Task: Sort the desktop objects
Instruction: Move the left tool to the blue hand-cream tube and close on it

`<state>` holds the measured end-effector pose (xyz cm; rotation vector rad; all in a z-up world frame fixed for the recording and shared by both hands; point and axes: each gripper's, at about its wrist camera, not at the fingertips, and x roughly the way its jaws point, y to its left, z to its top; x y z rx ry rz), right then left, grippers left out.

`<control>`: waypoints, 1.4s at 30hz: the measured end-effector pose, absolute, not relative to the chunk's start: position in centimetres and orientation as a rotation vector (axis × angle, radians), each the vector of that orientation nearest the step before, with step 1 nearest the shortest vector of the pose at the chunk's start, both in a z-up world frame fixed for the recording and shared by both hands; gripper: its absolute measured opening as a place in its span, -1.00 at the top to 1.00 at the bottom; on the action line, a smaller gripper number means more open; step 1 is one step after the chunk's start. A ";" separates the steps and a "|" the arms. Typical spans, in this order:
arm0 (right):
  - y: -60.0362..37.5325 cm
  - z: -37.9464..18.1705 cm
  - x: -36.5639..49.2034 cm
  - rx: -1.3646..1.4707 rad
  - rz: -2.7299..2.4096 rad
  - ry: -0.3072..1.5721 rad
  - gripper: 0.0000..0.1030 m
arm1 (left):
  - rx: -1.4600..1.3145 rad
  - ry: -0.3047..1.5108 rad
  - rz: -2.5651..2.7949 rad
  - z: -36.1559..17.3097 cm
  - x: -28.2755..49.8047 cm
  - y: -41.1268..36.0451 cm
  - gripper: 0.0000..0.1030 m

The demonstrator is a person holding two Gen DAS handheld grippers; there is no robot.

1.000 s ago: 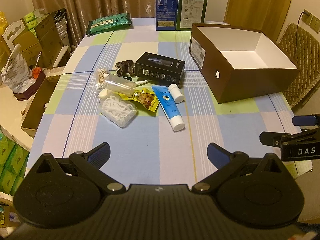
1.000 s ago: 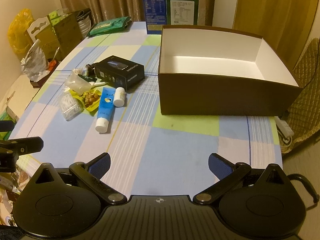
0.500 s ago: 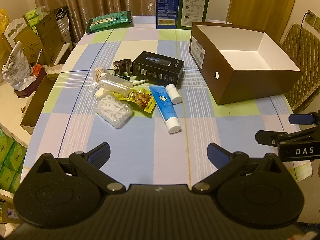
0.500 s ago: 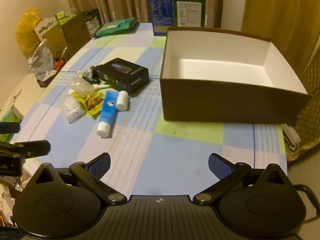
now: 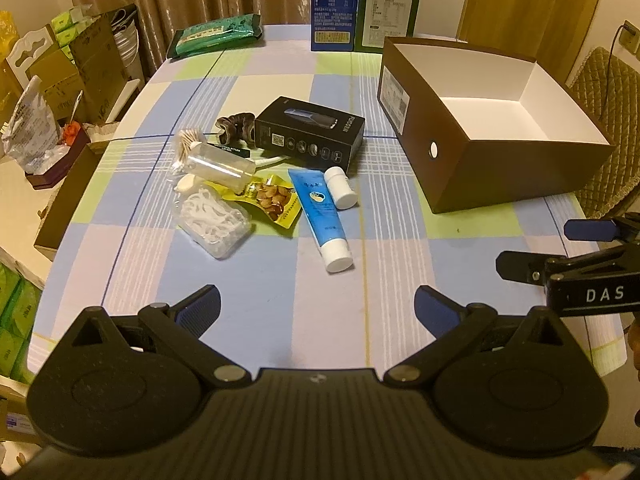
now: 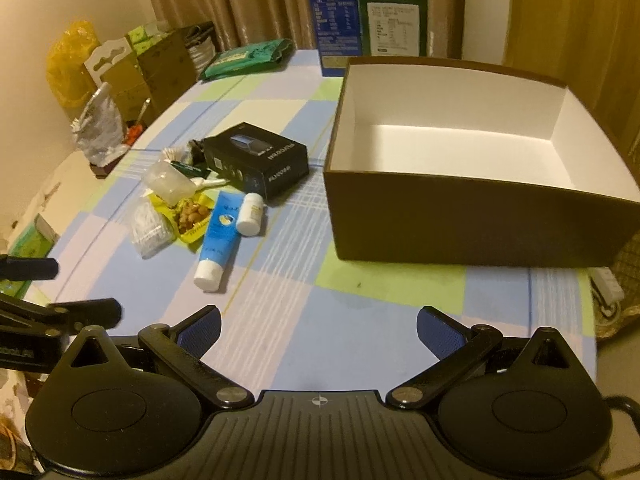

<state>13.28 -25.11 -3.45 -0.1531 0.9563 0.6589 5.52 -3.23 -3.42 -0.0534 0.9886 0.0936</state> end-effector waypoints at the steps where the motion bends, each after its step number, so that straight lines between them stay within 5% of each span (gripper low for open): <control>1: -25.1 -3.6 13.5 -0.152 0.665 0.948 -0.97 | -0.054 0.988 0.095 -3.7 5.7 -3.3 -0.97; 19: -24.7 -7.9 17.9 -0.171 0.645 0.991 -0.96 | -0.069 1.001 0.157 -9.2 10.1 -3.9 -0.72; 28: -25.6 -8.9 19.4 -0.182 0.654 1.018 -0.96 | -0.048 0.991 0.190 -12.1 12.7 -4.5 -0.26; 36: -27.2 -9.5 20.1 -0.178 0.654 1.045 -0.96 | -0.038 0.980 0.202 -13.9 14.2 -4.9 0.53; 42: -27.9 -9.8 20.4 -0.182 0.669 1.061 -0.96 | -0.023 0.982 0.231 -13.9 12.8 -5.0 0.54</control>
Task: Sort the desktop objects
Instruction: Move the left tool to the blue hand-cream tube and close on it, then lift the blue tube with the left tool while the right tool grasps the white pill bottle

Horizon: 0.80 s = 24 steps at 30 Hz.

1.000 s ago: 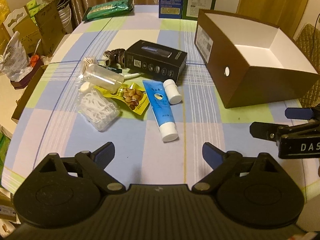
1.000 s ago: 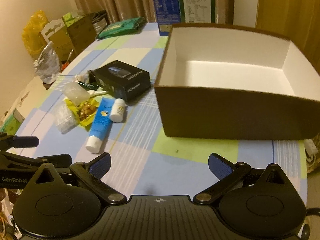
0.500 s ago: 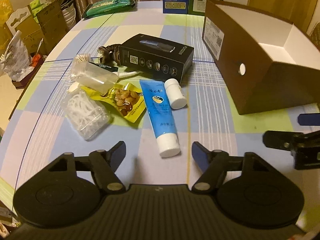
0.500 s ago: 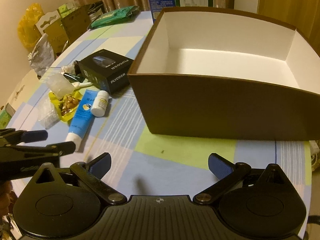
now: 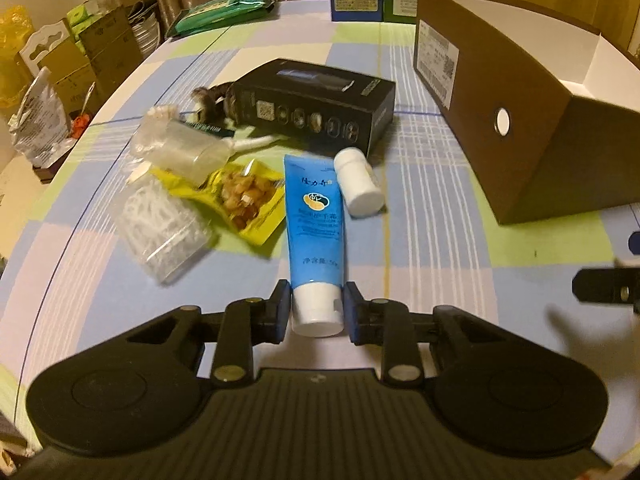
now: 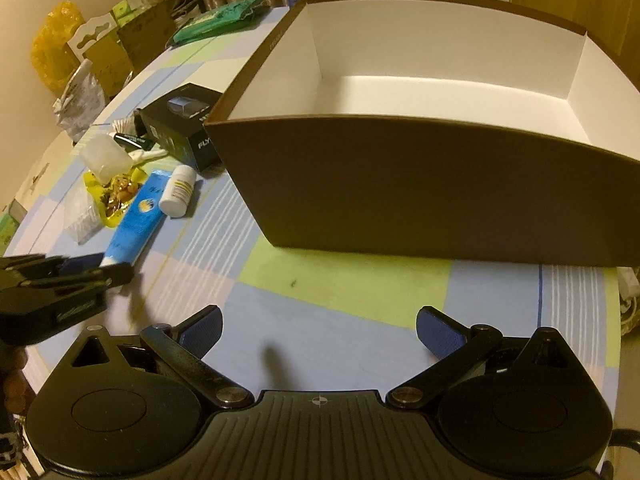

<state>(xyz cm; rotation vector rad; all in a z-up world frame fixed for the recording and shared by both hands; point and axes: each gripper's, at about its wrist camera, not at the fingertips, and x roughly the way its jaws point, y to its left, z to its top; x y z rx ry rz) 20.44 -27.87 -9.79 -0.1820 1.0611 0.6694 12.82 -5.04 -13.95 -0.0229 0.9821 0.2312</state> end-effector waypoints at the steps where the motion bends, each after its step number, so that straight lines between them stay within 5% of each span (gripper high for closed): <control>1: -28.0 -9.9 20.5 -0.183 0.673 1.064 -0.96 | -0.023 0.988 0.236 -13.9 12.3 -5.0 0.54; 18: -27.8 -10.7 20.1 -0.210 0.719 1.092 -0.96 | -0.009 1.034 0.258 -14.2 10.1 -5.0 0.37; 24: -26.5 -10.9 19.1 -0.199 0.701 1.105 -0.96 | 0.019 1.022 0.173 -14.3 10.3 -4.3 0.47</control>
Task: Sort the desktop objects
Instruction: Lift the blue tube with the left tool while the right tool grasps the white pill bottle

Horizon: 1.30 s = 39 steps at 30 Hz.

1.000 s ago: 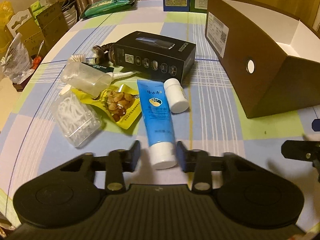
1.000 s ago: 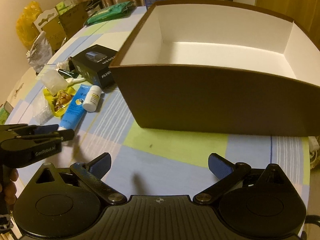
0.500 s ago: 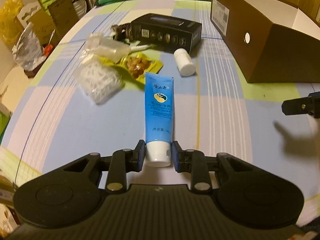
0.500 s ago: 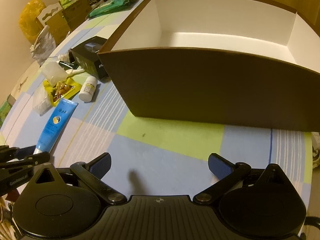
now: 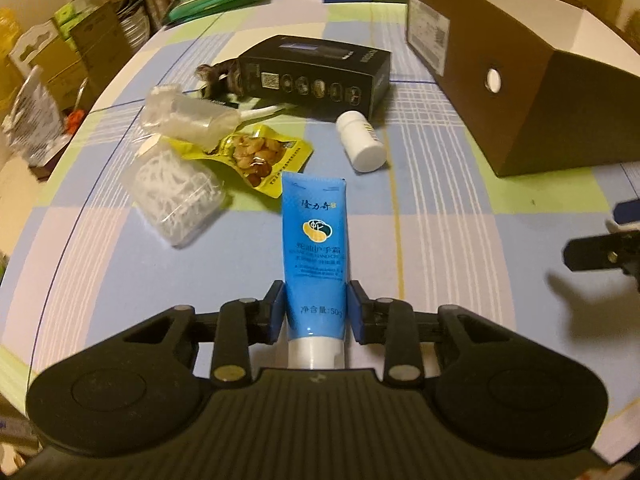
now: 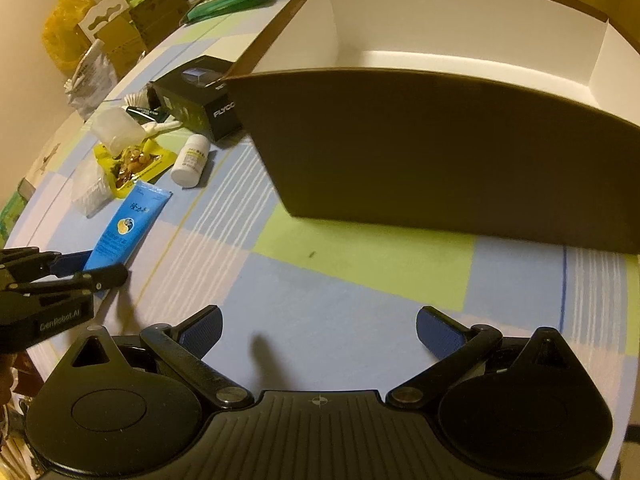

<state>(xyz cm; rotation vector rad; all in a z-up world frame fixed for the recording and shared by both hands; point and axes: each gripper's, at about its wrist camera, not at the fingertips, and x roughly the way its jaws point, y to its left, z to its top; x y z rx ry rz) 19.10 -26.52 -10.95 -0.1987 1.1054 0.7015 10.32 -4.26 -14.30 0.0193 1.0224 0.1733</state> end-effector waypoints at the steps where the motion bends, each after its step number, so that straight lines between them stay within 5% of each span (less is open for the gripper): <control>1: -26.2 -10.9 18.9 -0.195 0.700 1.106 -0.96 | 0.025 1.024 0.161 -14.3 10.1 -4.1 0.48; 12: -20.1 -10.1 16.4 -0.130 0.690 1.063 -0.96 | 0.022 1.010 0.018 -11.4 6.6 0.4 0.49; 28: -12.7 -10.1 17.0 -0.133 0.639 0.951 -0.10 | -0.020 0.905 0.019 -7.5 8.4 9.9 0.49; 39: -9.2 -12.2 19.7 -0.202 0.615 0.924 0.25 | -0.013 0.892 -0.017 -7.5 11.5 11.6 0.49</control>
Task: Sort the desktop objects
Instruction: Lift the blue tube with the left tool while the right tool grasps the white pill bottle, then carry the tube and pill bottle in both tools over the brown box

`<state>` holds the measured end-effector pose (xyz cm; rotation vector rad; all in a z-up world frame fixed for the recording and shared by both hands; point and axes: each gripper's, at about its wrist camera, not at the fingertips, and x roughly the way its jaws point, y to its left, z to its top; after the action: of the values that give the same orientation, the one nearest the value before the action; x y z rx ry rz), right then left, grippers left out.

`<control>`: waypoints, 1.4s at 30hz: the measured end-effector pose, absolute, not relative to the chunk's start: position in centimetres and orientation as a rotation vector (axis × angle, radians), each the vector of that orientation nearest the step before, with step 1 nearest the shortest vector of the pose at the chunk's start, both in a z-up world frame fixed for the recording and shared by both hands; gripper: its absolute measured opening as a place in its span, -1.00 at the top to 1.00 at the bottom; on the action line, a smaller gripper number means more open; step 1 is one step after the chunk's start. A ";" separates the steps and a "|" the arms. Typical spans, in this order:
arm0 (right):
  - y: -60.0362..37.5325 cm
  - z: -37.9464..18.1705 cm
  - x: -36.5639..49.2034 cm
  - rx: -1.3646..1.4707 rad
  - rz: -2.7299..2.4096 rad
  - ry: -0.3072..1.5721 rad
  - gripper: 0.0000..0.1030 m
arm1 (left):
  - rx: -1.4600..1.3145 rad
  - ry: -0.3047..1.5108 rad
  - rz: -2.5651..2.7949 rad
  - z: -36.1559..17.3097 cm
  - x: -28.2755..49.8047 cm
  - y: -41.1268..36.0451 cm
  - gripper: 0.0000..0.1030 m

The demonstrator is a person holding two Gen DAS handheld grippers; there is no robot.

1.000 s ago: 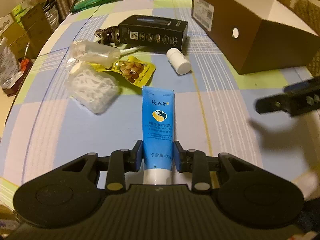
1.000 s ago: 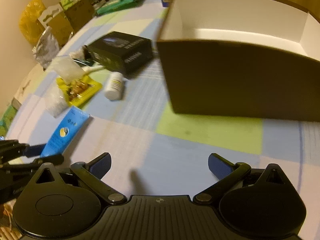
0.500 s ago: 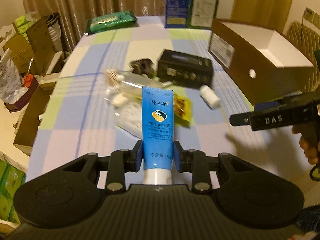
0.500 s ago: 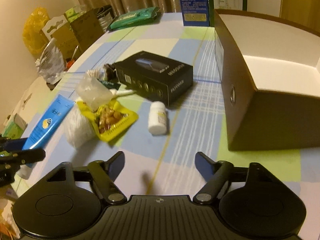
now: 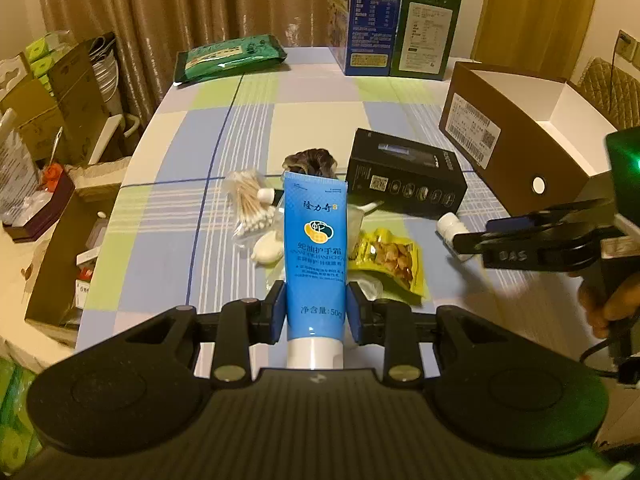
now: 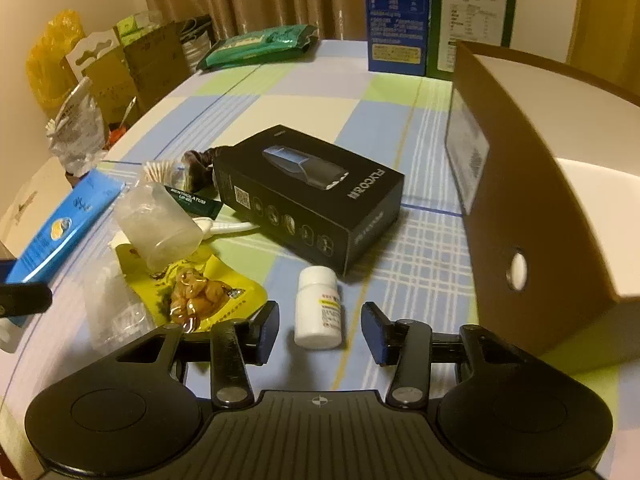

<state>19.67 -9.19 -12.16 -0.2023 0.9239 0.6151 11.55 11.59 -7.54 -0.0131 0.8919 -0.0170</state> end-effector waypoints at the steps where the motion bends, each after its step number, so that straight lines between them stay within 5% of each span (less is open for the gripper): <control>1: -8.9 -12.5 19.8 -0.221 0.615 0.933 0.39 | -0.012 0.892 -0.019 -7.6 11.8 11.6 0.49; 3: -8.8 -13.0 19.8 -0.245 0.617 0.948 0.53 | -0.012 0.893 -0.023 -7.7 12.1 11.6 0.49; 42: -27.1 0.9 20.4 -0.005 0.619 0.765 0.54 | -0.010 0.744 -0.218 -1.5 16.0 -4.8 0.49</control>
<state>20.43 -27.14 0.93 -0.0049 0.7647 0.6194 16.02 -4.78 -1.51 -0.0103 0.7438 -0.2179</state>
